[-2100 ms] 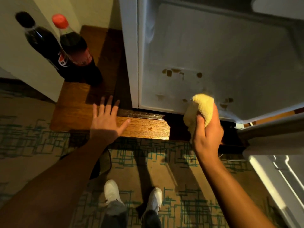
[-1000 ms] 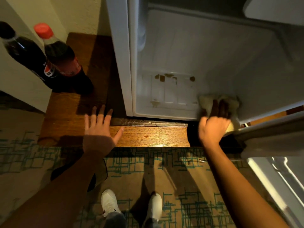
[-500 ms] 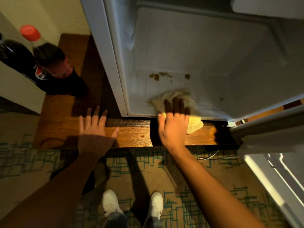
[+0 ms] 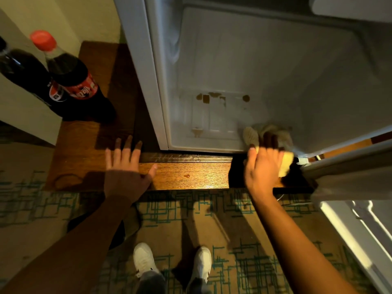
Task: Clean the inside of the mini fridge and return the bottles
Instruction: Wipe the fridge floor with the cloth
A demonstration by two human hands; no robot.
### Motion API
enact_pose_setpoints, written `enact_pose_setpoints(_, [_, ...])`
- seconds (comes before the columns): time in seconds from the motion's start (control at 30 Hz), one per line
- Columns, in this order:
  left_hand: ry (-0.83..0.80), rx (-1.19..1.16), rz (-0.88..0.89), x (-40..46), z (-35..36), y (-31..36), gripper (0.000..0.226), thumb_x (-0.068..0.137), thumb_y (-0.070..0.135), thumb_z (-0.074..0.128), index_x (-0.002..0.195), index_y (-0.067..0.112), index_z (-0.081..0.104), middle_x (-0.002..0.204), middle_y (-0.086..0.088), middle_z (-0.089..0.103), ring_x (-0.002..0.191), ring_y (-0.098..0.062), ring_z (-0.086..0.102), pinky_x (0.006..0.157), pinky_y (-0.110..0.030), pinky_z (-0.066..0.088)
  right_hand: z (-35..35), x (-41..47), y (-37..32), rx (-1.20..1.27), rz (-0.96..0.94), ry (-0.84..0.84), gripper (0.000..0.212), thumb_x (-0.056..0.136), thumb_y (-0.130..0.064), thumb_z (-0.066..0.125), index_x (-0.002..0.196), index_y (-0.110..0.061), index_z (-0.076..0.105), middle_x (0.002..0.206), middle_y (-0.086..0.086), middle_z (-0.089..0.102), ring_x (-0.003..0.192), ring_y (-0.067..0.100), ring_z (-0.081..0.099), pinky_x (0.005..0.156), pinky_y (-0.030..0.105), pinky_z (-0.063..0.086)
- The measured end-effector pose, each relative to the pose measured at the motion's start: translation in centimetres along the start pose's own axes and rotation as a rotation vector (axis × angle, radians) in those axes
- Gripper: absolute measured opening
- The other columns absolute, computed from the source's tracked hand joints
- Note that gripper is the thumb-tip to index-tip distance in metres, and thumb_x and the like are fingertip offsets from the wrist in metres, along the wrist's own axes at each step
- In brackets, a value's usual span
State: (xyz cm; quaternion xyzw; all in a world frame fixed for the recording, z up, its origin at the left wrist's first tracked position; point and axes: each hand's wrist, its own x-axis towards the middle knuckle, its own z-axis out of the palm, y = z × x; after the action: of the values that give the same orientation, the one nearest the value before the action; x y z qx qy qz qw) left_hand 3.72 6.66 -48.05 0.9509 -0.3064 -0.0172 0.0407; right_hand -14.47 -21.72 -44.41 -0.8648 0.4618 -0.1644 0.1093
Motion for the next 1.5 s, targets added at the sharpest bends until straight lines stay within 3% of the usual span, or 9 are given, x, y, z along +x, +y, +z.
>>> enact_pose_setpoints(0.17, [0.004, -0.004, -0.002, 0.0, 0.3, -0.2, 0.079, 0.091, 0.070, 0.035, 0.148, 0.016, 0.037, 0.159, -0.015, 0.032, 0.150, -0.037, 0.021, 0.122, -0.058, 0.014, 1.2, -1.7, -5.9, 0.205, -0.105, -0.066, 0.053, 0.099, -0.035, 0.031, 0.072, -0.004, 0.064, 0.073, 0.008, 0.058, 0.078, 0.025, 0.052, 0.109, 0.056, 0.034])
enact_pose_setpoints(0.3, [0.014, -0.022, -0.007, 0.0, 0.4, -0.2, 0.079, 0.090, 0.071, 0.035, 0.148, 0.017, 0.037, 0.160, -0.013, 0.031, 0.151, -0.036, 0.020, 0.122, -0.058, 0.014, 2.6, -0.5, -8.1, 0.164, -0.186, -0.118, 0.051, 0.099, -0.036, 0.034, 0.128, -0.007, 0.064, 0.146, 0.014, 0.053, 0.144, 0.029, 0.038, 0.122, 0.046, 0.015])
enact_pose_setpoints(0.43, [0.024, -0.027, -0.006, 0.0, 0.4, -0.1, 0.079, 0.090, 0.070, 0.036, 0.149, 0.017, 0.036, 0.161, -0.013, 0.030, 0.151, -0.035, 0.020, 0.121, -0.058, 0.015, 2.8, 0.3, -7.8, 0.125, -0.285, -0.153, 0.057, 0.093, -0.038, 0.033, 0.144, -0.020, 0.050, 0.156, 0.011, 0.039, 0.149, 0.029, 0.027, 0.122, 0.043, 0.013])
enact_pose_setpoints(0.57, [0.025, -0.015, -0.016, 0.0, 0.3, -0.1, 0.079, 0.090, 0.071, 0.035, 0.149, 0.017, 0.037, 0.160, -0.013, 0.031, 0.151, -0.035, 0.020, 0.121, -0.058, 0.016, 1.8, -0.8, -7.3, 0.136, -0.230, -0.215, 0.045, 0.098, -0.036, 0.038, 0.099, -0.009, 0.073, 0.104, 0.019, 0.070, 0.112, 0.036, 0.060, 0.108, 0.046, 0.033])
enact_pose_setpoints(0.63, [0.018, 0.000, -0.019, 0.1, 0.4, -0.1, 0.079, 0.091, 0.071, 0.036, 0.149, 0.018, 0.036, 0.161, -0.012, 0.030, 0.152, -0.034, 0.019, 0.121, -0.058, 0.016, 0.9, -2.1, -6.8, 0.234, -0.189, -0.192, 0.050, 0.101, -0.041, 0.034, 0.079, -0.010, 0.066, 0.075, 0.009, 0.060, 0.082, 0.029, 0.056, 0.091, 0.045, 0.039])
enact_pose_setpoints(0.93, [0.027, -0.001, -0.016, 0.0, 0.4, -0.1, 0.079, 0.091, 0.071, 0.038, 0.149, 0.018, 0.037, 0.161, -0.012, 0.031, 0.151, -0.035, 0.021, 0.120, -0.059, 0.018, 1.9, -2.7, -10.3, 0.204, -0.216, -0.267, 0.055, 0.100, -0.045, 0.029, 0.074, -0.015, 0.067, 0.074, 0.010, 0.066, 0.080, 0.029, 0.060, 0.096, 0.045, 0.039])
enact_pose_setpoints(1.1, [0.012, 0.012, -0.020, 0.0, 0.5, -0.1, 0.080, 0.091, 0.072, 0.034, 0.151, 0.019, 0.035, 0.162, -0.011, 0.029, 0.151, -0.034, 0.019, 0.121, -0.058, 0.017, 2.9, -2.1, -10.6, 0.037, -0.386, -0.227, 0.046, 0.097, -0.041, 0.040, 0.137, -0.025, 0.056, 0.155, 0.005, 0.042, 0.150, 0.025, 0.024, 0.122, 0.042, 0.009])
enact_pose_setpoints(1.27, [0.017, 0.025, -0.011, -0.1, 0.4, -0.3, 0.080, 0.092, 0.072, 0.033, 0.150, 0.018, 0.035, 0.161, -0.013, 0.031, 0.150, -0.036, 0.022, 0.120, -0.059, 0.017, 1.0, -2.9, -6.8, 0.073, -0.374, -0.174, 0.026, 0.096, -0.035, 0.052, 0.101, -0.016, 0.069, 0.087, 0.007, 0.064, 0.090, 0.030, 0.057, 0.090, 0.043, 0.039])
enact_pose_setpoints(1.5, [0.036, -0.009, -0.008, -0.1, 0.4, -0.4, 0.080, 0.091, 0.073, 0.037, 0.149, 0.017, 0.039, 0.159, -0.013, 0.034, 0.150, -0.035, 0.025, 0.119, -0.060, 0.022, -0.3, 0.4, -1.8, -0.093, 0.017, -0.109, 0.053, 0.092, -0.036, 0.037, 0.080, 0.007, 0.066, 0.083, 0.032, 0.062, 0.088, 0.043, 0.055, 0.099, 0.049, 0.034])
